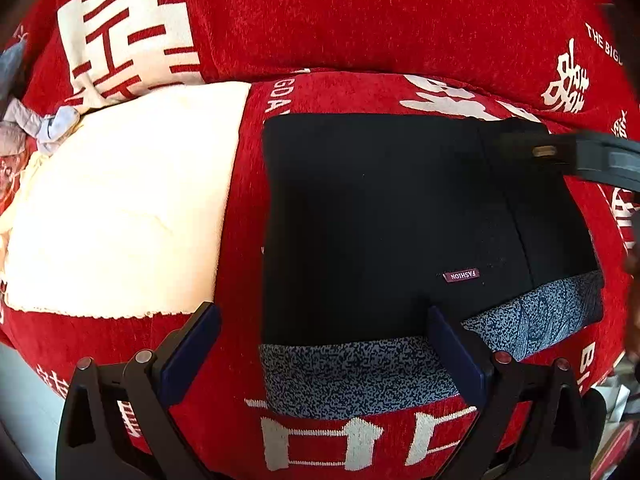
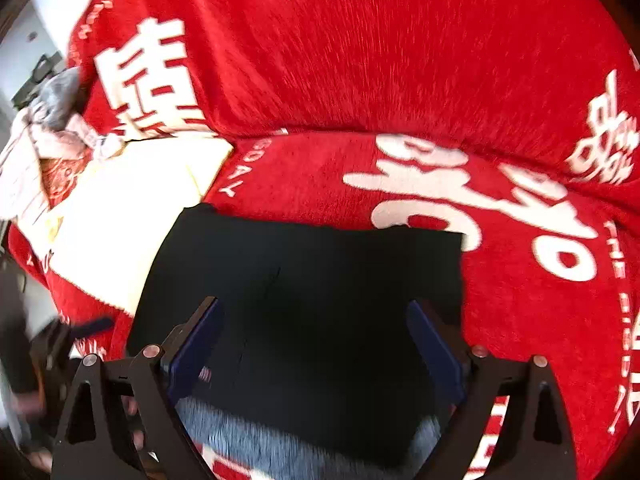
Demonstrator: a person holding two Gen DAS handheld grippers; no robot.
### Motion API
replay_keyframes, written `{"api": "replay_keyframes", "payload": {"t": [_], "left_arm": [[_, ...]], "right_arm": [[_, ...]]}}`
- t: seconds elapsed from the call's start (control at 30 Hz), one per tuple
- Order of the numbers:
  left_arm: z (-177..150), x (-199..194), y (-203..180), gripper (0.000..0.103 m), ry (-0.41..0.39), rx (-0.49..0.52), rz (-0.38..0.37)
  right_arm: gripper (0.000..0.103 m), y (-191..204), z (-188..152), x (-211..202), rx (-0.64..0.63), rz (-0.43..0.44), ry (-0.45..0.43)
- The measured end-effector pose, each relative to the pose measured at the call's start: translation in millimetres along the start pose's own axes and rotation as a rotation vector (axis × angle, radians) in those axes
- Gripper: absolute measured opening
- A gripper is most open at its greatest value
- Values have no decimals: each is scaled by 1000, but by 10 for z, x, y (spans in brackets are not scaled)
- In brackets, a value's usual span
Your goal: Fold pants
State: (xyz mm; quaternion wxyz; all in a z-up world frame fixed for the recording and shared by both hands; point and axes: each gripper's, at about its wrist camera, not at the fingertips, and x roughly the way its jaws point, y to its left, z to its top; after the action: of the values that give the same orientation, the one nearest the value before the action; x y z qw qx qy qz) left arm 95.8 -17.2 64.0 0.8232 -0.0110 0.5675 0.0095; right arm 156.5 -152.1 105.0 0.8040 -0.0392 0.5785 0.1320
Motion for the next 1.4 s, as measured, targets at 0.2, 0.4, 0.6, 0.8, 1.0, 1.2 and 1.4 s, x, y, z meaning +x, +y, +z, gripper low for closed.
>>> {"api": "replay_keyframes", "payload": {"t": [0.2,0.4,0.6,0.8,1.0,1.2,1.4], "left_arm": [[-3,-20,-2,103,12,9,-6],[-69,-205,-34,103,-20,5,-30],[-136,82,-94,103,73,3,-7],[-221,-287,-100,103,-23,18,-9],[-248,-486,-95,103,-73,-10,-23],[-321,-505,-96,103,-69,-7,-13],[-380,-438,-121,103,-54,15,-29]], "right_arm": [[103,67,-9,290,-42,-71,92],[103,145,-396,-355,-26,-163,-13],[103,-65,-869,-280,104,-11,19],[103,-19,-957,-556,114,-90,-31],[103,253,-1027,-945,42,-326,-114],[103,231,-1140,-953,86,-338,-88],[103,179,-1247,-772,129,-317,-24]]}}
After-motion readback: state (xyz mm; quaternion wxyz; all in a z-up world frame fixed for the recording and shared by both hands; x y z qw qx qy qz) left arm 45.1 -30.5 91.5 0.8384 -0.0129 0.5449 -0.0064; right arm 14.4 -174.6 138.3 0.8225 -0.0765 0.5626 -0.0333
